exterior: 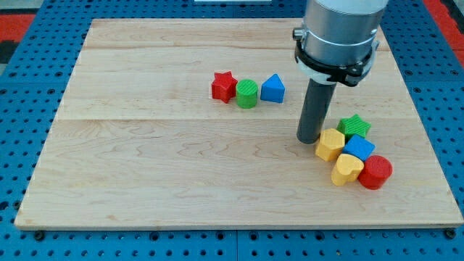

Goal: Push the blue triangle to the yellow heart

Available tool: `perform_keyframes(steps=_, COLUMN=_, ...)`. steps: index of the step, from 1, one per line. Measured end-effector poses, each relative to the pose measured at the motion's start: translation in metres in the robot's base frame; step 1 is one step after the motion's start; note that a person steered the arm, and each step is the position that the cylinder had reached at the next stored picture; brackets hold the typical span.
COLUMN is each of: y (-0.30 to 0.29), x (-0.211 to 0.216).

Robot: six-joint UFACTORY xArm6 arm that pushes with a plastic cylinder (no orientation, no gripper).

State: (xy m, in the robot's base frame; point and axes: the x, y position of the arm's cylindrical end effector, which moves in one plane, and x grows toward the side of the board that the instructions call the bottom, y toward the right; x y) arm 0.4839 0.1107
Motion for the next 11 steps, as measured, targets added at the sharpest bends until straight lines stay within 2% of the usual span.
perform_keyframes(steps=3, y=0.014, x=-0.123)
perform_keyframes(steps=4, y=-0.006, x=-0.161)
perform_keyframes(steps=5, y=-0.039, x=-0.164)
perform_keyframes(steps=6, y=-0.045, x=-0.153)
perform_keyframes(steps=9, y=-0.045, x=-0.065)
perform_keyframes(steps=10, y=-0.045, x=-0.047)
perform_keyframes(steps=11, y=-0.055, x=-0.049)
